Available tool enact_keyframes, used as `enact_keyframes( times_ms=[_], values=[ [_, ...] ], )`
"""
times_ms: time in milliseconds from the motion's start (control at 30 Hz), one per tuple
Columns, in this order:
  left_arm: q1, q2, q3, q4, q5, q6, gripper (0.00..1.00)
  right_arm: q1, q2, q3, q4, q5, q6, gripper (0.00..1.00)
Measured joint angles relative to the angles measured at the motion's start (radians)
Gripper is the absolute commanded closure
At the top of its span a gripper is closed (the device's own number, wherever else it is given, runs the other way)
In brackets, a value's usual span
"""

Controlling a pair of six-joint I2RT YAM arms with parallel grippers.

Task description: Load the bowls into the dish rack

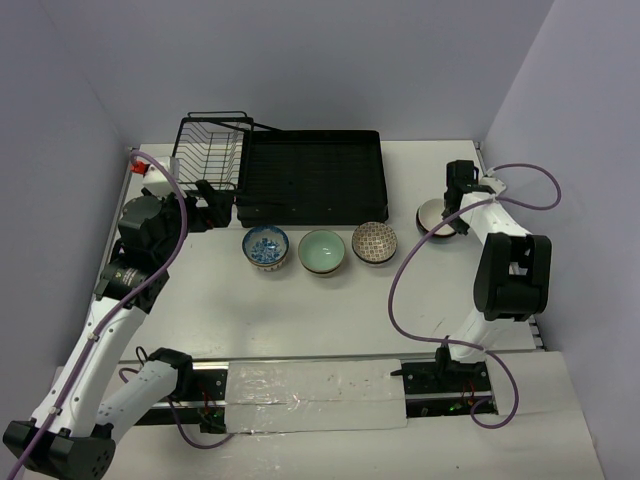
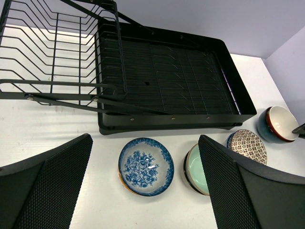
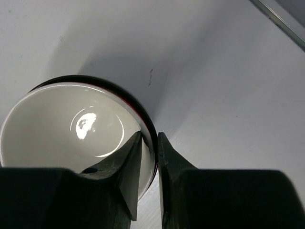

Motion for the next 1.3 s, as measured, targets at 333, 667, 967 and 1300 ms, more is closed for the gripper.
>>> enact_keyframes(
  times_ms=[333,667,967,1300],
  values=[
    [0.000,0.000,0.000,0.000,0.000,0.000,0.01,0.000,0.000,0.024,-0.036,-0.005,-0.013,1.00],
    [0.000,0.000,0.000,0.001,0.001,-0.001,0.01,0.019,0.000,0.054,-0.066,0.022,-0.039,1.00],
    [-0.005,0.007,-0.012,0.012,0.003,-0.019,0.01,0.025,-0.089,-0.003,-0.018,0.010,-0.061,1.00],
    [-0.026,0.158,0.053,-0.009,0.074,-0.088,0.02,0.025,-0.198,-0.060,0.052,-0.006,-0.066,1.00]
  ],
)
